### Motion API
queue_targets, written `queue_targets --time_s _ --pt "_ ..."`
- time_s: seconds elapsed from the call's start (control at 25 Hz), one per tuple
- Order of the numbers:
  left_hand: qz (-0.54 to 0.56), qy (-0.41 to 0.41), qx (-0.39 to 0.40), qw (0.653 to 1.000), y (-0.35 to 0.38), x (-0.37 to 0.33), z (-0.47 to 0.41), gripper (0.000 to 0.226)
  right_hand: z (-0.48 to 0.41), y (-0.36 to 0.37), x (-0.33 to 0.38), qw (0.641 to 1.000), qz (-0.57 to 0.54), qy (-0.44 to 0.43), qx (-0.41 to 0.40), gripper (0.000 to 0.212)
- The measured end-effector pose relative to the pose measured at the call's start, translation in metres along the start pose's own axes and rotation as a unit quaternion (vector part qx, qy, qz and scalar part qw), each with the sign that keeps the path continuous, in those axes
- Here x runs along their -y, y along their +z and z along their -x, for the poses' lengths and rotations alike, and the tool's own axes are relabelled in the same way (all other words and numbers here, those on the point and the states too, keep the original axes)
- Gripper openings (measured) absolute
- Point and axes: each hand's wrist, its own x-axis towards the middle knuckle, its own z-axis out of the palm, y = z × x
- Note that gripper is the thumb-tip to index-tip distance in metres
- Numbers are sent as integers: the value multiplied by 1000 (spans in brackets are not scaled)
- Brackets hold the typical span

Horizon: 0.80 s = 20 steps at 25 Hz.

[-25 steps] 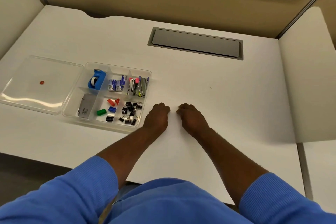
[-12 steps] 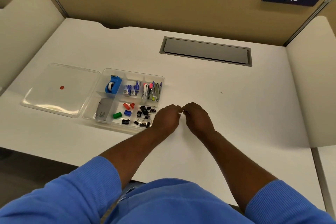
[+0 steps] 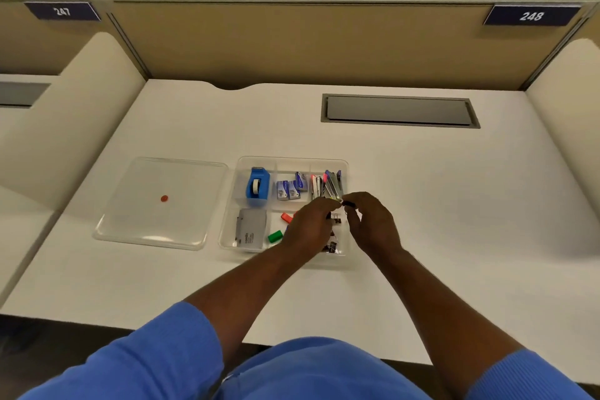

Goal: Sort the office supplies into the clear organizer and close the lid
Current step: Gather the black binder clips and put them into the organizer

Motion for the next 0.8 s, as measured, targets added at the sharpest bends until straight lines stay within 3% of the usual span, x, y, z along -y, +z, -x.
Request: queue_targets --time_s 0.2,0.4,0.6,0.8 --pt "25 42 29 998 -21 21 8 36 19 24 24 998 53 14 -19 26" --pt "39 32 72 996 -10 32 10 37 40 23 29 995 81 53 -29 33" --pt "11 39 44 998 -4 35 15 51 39 10 23 996 87 15 16 48" --pt "-149 78 20 985 -32 53 25 78 28 20 29 987 134 -6 93 71"
